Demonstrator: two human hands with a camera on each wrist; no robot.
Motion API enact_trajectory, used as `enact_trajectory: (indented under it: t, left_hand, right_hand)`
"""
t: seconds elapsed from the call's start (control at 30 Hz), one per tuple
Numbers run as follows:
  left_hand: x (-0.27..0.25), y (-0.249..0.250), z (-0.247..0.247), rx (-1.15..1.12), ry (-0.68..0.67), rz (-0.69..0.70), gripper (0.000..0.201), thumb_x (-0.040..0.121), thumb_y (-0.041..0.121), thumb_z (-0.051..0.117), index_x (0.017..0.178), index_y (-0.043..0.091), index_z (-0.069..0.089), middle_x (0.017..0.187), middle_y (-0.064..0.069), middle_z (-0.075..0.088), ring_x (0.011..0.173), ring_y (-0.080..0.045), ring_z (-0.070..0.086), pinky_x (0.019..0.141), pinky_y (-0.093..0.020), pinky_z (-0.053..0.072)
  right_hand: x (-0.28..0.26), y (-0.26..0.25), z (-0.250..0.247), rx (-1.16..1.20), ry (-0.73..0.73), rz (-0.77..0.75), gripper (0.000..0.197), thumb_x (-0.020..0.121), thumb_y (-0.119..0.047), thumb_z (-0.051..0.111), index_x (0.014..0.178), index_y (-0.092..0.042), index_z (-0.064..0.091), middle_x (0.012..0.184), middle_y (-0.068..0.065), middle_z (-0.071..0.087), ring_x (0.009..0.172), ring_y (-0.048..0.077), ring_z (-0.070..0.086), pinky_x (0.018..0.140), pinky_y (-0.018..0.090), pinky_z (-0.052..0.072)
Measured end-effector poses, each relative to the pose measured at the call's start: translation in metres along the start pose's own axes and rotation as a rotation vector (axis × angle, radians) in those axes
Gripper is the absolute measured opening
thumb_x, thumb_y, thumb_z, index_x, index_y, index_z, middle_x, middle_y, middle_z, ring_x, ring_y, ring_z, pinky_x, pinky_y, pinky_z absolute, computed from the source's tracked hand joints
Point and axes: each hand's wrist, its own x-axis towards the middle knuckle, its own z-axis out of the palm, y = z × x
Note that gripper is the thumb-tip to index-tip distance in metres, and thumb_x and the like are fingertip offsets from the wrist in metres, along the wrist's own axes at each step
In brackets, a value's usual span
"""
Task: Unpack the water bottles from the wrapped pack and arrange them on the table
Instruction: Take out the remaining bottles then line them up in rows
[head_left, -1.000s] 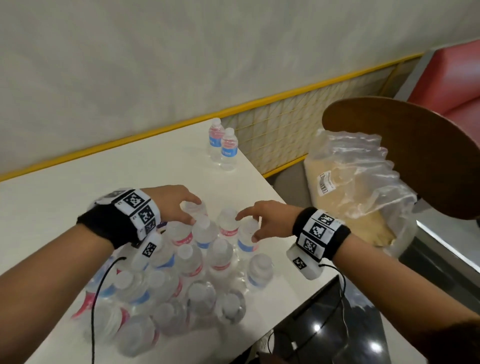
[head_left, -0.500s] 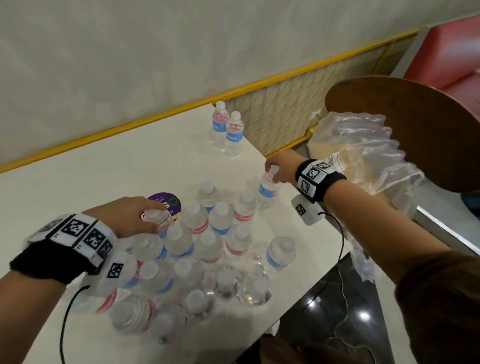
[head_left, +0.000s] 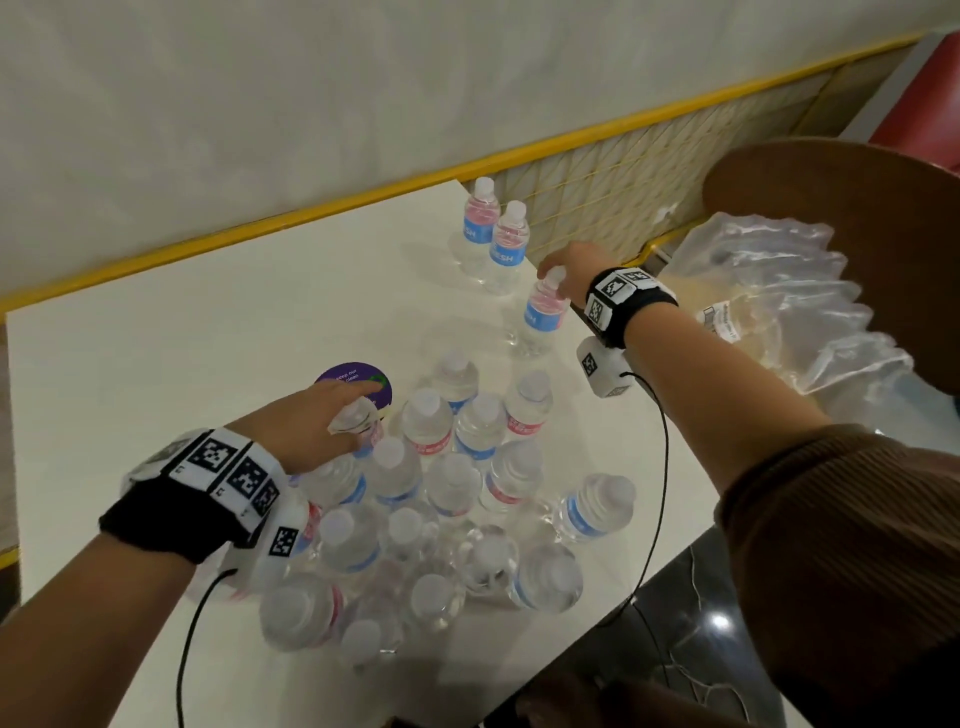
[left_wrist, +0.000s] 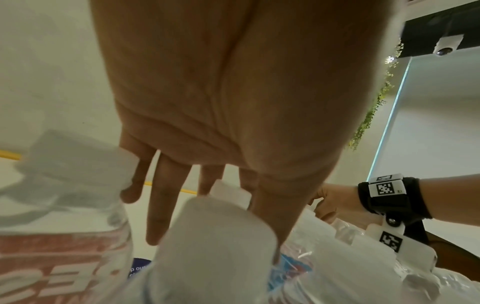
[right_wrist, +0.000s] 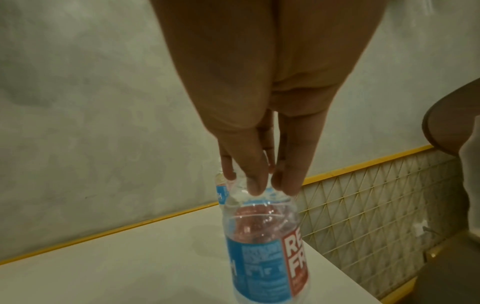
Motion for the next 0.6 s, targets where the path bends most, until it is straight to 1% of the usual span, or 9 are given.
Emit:
enact_trajectory:
  t: [0.13,0.2,0.27,0.33,0.4,0.5,0.6]
  left_hand:
    - [0.013,0.010,0.001,-0.023,0.029,-0.043,0.059,0.095,0.022,0.051,0.149,0.026,0.026,0.152,-0.001,0.033,0.139,-0.020,0.034,0.109,-0.033,0.031]
    - [0.018,0.011,0.004,-0.012,0.024,-0.077,0.056,0.097,0.016,0.046,0.148,0.024,0.027,0.153,-0.002,0.032,0.140,-0.021,0.033,0.110,-0.032,0.030]
    - [0.019,0.010,0.006,0.012,0.017,-0.105,0.052,0.098,0.011,0.042,0.147,0.024,0.028,0.153,-0.003,0.030,0.140,-0.020,0.033,0.108,-0.028,0.030]
    - [0.018,0.007,0.008,0.020,0.027,-0.110,0.049,0.099,0.012,0.040,0.146,0.023,0.030,0.152,-0.001,0.032,0.138,-0.019,0.036,0.106,-0.025,0.031]
    - [0.016,0.005,0.009,0.013,0.037,-0.103,0.046,0.099,0.015,0.042,0.144,0.023,0.034,0.151,0.000,0.034,0.136,-0.018,0.038,0.107,-0.026,0.032]
    - [0.015,0.002,0.011,0.004,0.048,-0.093,0.044,0.099,0.018,0.043,0.143,0.024,0.036,0.149,0.004,0.035,0.134,-0.016,0.040,0.108,-0.026,0.033]
    - [0.015,0.002,0.011,0.006,0.056,-0.083,0.043,0.098,0.019,0.045,0.141,0.026,0.038,0.147,0.005,0.037,0.131,-0.015,0.043,0.107,-0.026,0.035]
  right_hand:
    - [0.011,-0.001,-0.002,-0.021,0.050,-0.018,0.034,0.092,-0.004,0.049,0.118,-0.020,0.064,0.123,0.014,0.055,0.109,0.033,0.056,0.080,0.028,0.039]
    - [0.016,-0.001,-0.004,-0.026,0.063,-0.034,0.035,0.092,-0.005,0.047,0.119,-0.020,0.064,0.123,0.014,0.055,0.109,0.034,0.056,0.083,0.030,0.041]
    - [0.021,-0.001,-0.008,-0.041,0.062,-0.041,0.033,0.093,-0.009,0.047,0.121,-0.018,0.063,0.123,0.015,0.055,0.109,0.035,0.056,0.085,0.030,0.042]
    - [0.027,-0.004,-0.013,-0.041,0.056,-0.034,0.033,0.093,-0.010,0.048,0.122,-0.015,0.062,0.124,0.016,0.056,0.109,0.035,0.057,0.084,0.030,0.041]
    - [0.034,-0.007,-0.018,-0.040,0.043,-0.033,0.033,0.094,-0.010,0.047,0.124,-0.012,0.061,0.126,0.016,0.055,0.110,0.034,0.057,0.084,0.030,0.042]
    - [0.045,-0.009,-0.023,-0.047,0.029,-0.039,0.036,0.094,-0.008,0.046,0.127,-0.015,0.060,0.131,0.016,0.051,0.116,0.034,0.054,0.093,0.032,0.042]
    - [0.054,-0.011,-0.026,-0.054,0.035,-0.034,0.038,0.094,-0.005,0.046,0.128,-0.016,0.059,0.133,0.015,0.050,0.118,0.033,0.053,0.096,0.032,0.042]
